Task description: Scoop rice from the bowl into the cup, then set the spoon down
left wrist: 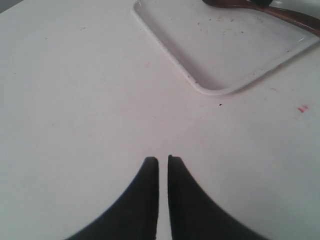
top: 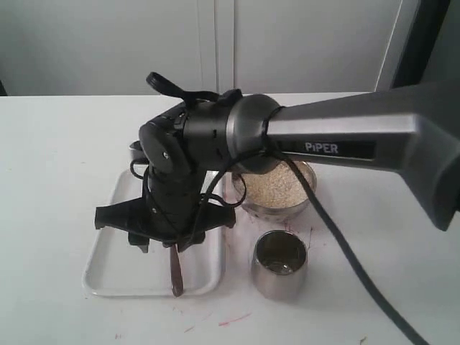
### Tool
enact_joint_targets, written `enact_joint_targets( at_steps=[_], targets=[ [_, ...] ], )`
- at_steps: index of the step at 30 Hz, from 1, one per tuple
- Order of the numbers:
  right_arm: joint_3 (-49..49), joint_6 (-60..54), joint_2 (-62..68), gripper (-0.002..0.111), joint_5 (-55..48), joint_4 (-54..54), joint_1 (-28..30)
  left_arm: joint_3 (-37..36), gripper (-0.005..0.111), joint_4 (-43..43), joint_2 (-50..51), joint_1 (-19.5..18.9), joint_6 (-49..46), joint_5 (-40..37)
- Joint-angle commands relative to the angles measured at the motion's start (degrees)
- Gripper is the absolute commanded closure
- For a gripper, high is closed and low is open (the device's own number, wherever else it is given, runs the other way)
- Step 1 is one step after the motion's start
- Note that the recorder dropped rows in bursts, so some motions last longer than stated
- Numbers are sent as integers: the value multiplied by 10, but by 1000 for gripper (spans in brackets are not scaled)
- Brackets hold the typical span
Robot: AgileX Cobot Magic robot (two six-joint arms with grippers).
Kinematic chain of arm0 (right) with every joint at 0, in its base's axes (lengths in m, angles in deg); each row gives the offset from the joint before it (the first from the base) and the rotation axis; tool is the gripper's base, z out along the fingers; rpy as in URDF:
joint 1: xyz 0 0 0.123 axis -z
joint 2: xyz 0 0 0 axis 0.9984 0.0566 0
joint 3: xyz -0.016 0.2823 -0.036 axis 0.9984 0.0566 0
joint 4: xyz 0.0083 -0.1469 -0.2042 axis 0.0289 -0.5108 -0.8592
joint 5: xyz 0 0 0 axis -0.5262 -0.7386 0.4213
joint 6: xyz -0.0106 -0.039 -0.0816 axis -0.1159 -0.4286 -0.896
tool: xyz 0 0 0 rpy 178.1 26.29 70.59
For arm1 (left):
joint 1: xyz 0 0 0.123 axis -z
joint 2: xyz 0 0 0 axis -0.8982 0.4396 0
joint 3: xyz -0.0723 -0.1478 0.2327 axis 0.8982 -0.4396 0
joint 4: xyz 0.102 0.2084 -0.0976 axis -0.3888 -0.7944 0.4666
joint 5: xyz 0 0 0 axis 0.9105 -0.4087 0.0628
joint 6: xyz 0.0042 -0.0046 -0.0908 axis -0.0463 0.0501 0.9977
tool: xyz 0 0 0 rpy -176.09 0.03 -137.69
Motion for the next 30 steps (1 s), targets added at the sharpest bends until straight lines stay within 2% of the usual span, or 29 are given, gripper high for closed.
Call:
enact_joint_targets(
  at_steps=[1,3,6,8,21,30],
  targets=[
    [-1,-14,-53,64,3,-16,3,-5,92,0,-2,1,3,-19],
    [-1,-23,-77,70,6,-23,3,-5,92,0,-2,1,3,-19],
    [-1,-64,-123,89,4,-31,3,-5,92,0,-2,1,3,-19],
    [-1,-105,-166,108,-8,-31,3,-5,92,0,-2,1,3,-19],
    [6,-243,-510,108,-31,-42,0,-5,92,0,-2,1,3,-19],
    [118,-297,-690,108,-4,-44,0,-5,92,0,-2,1,3,-19]
  ],
)
